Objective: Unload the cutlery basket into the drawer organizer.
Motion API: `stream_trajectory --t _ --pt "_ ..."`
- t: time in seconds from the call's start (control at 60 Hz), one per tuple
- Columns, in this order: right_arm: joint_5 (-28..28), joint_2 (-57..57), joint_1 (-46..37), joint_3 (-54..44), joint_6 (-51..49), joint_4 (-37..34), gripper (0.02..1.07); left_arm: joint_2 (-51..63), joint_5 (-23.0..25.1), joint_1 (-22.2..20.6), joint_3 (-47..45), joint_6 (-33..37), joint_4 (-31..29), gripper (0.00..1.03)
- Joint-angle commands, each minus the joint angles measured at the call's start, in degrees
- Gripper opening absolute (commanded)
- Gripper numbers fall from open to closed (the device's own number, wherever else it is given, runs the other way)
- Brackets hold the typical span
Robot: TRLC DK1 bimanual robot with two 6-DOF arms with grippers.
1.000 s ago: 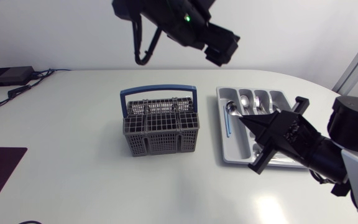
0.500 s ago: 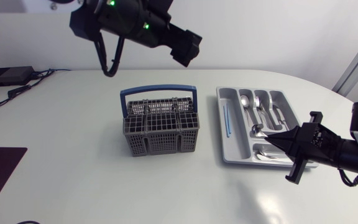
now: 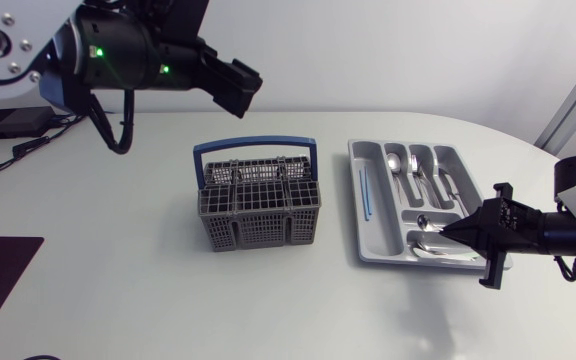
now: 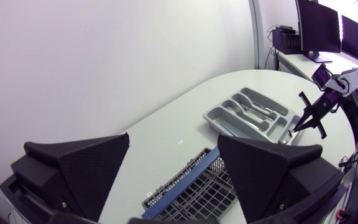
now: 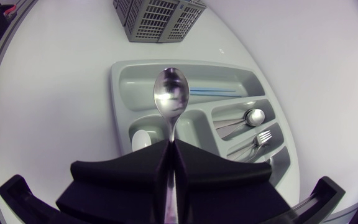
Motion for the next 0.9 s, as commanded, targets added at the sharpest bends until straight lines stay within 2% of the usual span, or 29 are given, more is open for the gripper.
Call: stream_trajectory --t 0.0,0.3,0.4,0.45,0.533,0.617,0.717,0.883 --pt "0.8 2.0 -0.7 1.1 -4.4 -1.5 0.08 -1.4 -0.3 1.0 -3.2 1.2 0.9 0.99" --pt "4.6 9.9 -2.3 3.1 -10.2 -1.4 0.09 -4.0 -0.5 2.9 -11.0 2.3 1.7 0.99" --pt "6.7 11.4 -2.2 2.0 -10.8 1.5 0.11 -5.2 -0.5 3.5 -13.9 2.8 2.7 0.99" --pt "7.5 11.6 -2.2 1.6 -10.7 2.5 0.25 -5.6 -0.5 3.8 -14.9 3.0 3.0 0.99" --pt "8.4 11.0 -2.2 1.4 -9.9 3.2 0.65 -6.6 -0.5 4.4 -16.3 3.3 3.1 0.99" --pt "8.4 8.0 -2.0 0.7 -8.0 3.1 0.88 -7.6 -0.5 4.5 -18.2 3.8 3.3 0.99" --pt "7.9 2.0 0.0 -1.6 -5.5 3.0 0.92 -8.8 -0.4 5.2 -20.1 4.4 3.4 0.99" --pt "7.5 -7.3 8.1 -3.7 3.8 3.0 0.92 -10.6 -0.4 5.7 -23.2 5.2 3.6 0.99"
